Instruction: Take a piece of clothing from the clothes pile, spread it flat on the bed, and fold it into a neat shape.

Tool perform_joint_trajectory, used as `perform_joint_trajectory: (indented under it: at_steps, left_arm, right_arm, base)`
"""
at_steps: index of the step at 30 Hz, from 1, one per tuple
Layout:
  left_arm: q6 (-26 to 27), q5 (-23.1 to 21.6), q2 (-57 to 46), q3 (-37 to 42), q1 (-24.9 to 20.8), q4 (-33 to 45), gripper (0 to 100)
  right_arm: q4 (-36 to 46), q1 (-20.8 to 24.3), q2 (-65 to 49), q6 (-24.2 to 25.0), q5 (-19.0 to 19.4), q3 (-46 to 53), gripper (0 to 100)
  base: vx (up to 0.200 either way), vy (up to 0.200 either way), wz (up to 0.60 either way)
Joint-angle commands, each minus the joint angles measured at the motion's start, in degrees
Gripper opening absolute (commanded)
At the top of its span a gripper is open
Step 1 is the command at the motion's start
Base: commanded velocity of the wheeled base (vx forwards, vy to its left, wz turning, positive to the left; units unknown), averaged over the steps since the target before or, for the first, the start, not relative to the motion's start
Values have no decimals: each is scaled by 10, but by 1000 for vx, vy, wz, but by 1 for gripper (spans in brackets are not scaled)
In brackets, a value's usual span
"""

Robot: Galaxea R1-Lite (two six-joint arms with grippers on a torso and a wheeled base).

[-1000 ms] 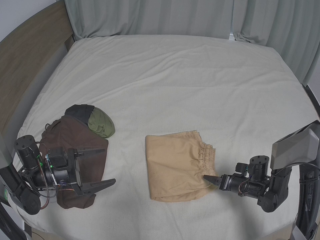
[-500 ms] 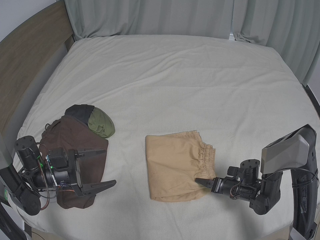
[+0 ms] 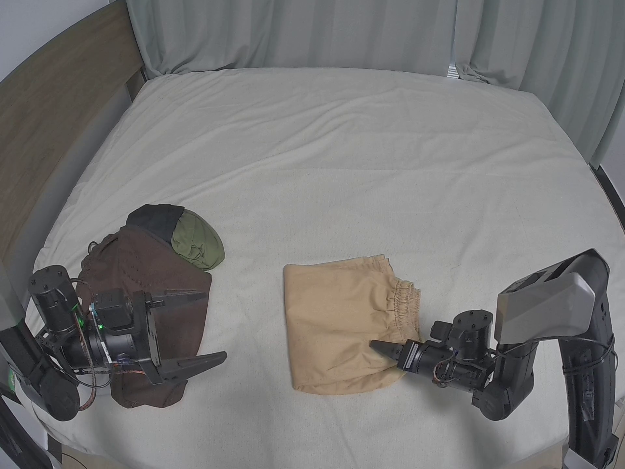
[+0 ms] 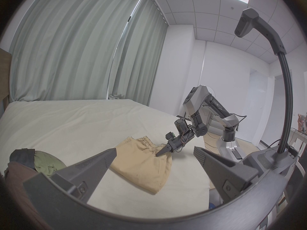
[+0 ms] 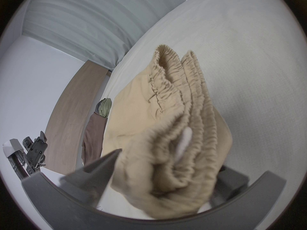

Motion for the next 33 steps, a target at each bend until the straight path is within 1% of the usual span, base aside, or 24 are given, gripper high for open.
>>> perform_joint_trajectory:
  at_steps: [1, 8, 15, 18, 24, 29, 30, 33]
  left_arm:
    - [0, 0, 2, 0, 0, 0, 100]
    - [0, 0, 2, 0, 0, 0, 100]
    - [0, 0, 2, 0, 2, 0, 100]
    - [0, 0, 2, 6, -3, 0, 100]
    - [0, 1, 2, 12, -3, 0, 100]
    - [0, 1, 2, 13, -4, 0, 100]
    - [0, 1, 2, 13, -7, 0, 100]
    - [0, 1, 1, 14, -9, 0, 100]
  right_arm:
    - [-1, 2, 3, 0, 1, -1, 0]
    - [-2, 4, 2, 0, 1, 0, 0]
    - [-2, 20, -10, 1, 1, -1, 0]
    - [-2, 35, -56, 1, 3, 8, 0]
    - [-2, 42, -122, -1, 9, 9, 0]
    - [-2, 49, -154, -3, 18, 4, 0]
    - [-1, 50, -163, -4, 25, 2, 0]
    - [-1, 50, -171, -5, 32, 1, 0]
  base:
    - [0, 0, 0]
    - [0, 0, 0]
    - [0, 0, 0]
    - [0, 0, 0]
    - [0, 0, 0]
    - [0, 0, 0]
    - [0, 0, 0]
    - [0, 0, 0]
